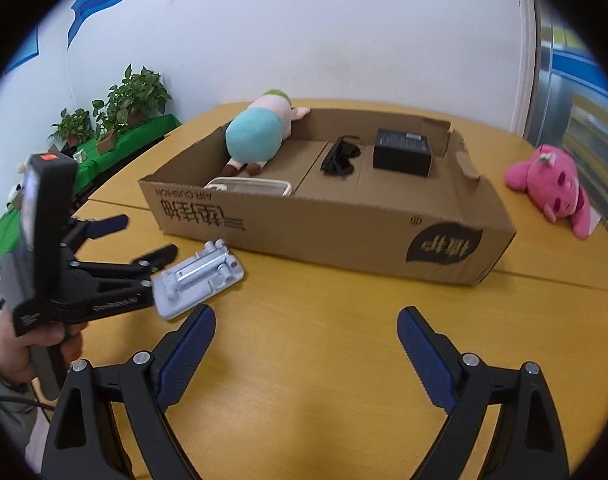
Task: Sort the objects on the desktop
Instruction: 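Withdraw both grippers and move them toward the white phone stand, then close the left gripper on the phone stand while the right gripper approaches it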
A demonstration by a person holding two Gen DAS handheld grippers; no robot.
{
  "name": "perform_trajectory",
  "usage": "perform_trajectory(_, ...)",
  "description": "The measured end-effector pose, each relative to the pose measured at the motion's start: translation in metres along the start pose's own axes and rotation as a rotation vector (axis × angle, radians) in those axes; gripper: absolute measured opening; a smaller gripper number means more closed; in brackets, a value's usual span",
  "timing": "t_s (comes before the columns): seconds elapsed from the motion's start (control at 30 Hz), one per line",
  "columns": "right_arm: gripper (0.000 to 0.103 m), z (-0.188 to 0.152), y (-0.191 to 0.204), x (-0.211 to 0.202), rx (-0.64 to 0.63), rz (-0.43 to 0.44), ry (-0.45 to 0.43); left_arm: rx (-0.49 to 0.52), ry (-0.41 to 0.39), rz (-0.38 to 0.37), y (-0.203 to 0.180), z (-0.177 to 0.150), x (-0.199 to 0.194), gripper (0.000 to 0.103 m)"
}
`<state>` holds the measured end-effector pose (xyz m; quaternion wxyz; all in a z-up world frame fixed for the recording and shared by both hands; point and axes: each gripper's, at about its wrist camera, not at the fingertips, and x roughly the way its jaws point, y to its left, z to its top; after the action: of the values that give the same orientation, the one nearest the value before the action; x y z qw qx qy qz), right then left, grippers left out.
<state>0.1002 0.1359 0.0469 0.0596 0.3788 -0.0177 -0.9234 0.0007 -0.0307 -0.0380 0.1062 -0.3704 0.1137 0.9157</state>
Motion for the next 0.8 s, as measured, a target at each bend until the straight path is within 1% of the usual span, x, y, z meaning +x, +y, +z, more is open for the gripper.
perform_trajectory(0.1, 0.093, -0.004, -0.003, 0.003, 0.024, 0.020, 0.025, 0.018, 0.078, -0.042, -0.005, -0.006, 0.022, 0.090)
perform_trajectory(0.13, 0.093, -0.005, -0.004, 0.003, 0.028, 0.022, 0.027, 0.024, 0.101, -0.072, -0.008, -0.009, 0.028, 0.090)
perform_trajectory(0.17, 0.093, -0.006, -0.005, 0.003, 0.030, 0.024, 0.028, 0.019, 0.095, -0.107, -0.009, -0.011, 0.028, 0.090)
perform_trajectory(0.2, 0.093, -0.008, -0.005, 0.002, 0.033, 0.025, 0.027, 0.013, 0.107, -0.148, -0.010, -0.013, 0.030, 0.090)
perform_trajectory(0.27, 0.093, -0.010, -0.007, 0.003, 0.041, 0.023, 0.037, 0.017, 0.167, -0.196, -0.014, -0.020, 0.039, 0.089)
perform_trajectory(0.3, 0.093, -0.011, -0.009, 0.004, 0.046, 0.023, 0.043, 0.027, 0.130, -0.206, -0.016, -0.023, 0.036, 0.085)
perform_trajectory(0.37, 0.093, -0.014, -0.010, 0.006, 0.060, 0.026, 0.054, 0.053, 0.115, -0.231, -0.020, -0.025, 0.032, 0.077)
perform_trajectory(0.4, 0.093, -0.015, -0.011, 0.006, 0.065, 0.029, 0.058, 0.072, 0.113, -0.250, -0.023, -0.026, 0.030, 0.070)
perform_trajectory(0.53, 0.093, -0.019, -0.012, 0.008, 0.075, 0.037, 0.071, 0.133, 0.114, -0.294, -0.035, -0.032, 0.024, 0.070)
perform_trajectory(0.63, 0.093, -0.022, -0.013, 0.006, 0.076, 0.047, 0.071, 0.193, 0.109, -0.350, -0.049, -0.039, 0.016, 0.070)
perform_trajectory(0.73, 0.093, -0.025, -0.014, 0.007, 0.078, 0.065, 0.080, 0.297, 0.100, -0.443, -0.066, -0.044, 0.002, 0.070)
perform_trajectory(0.8, 0.093, -0.029, -0.014, 0.007, 0.063, 0.089, 0.092, 0.393, 0.092, -0.521, -0.081, -0.053, -0.010, 0.070)
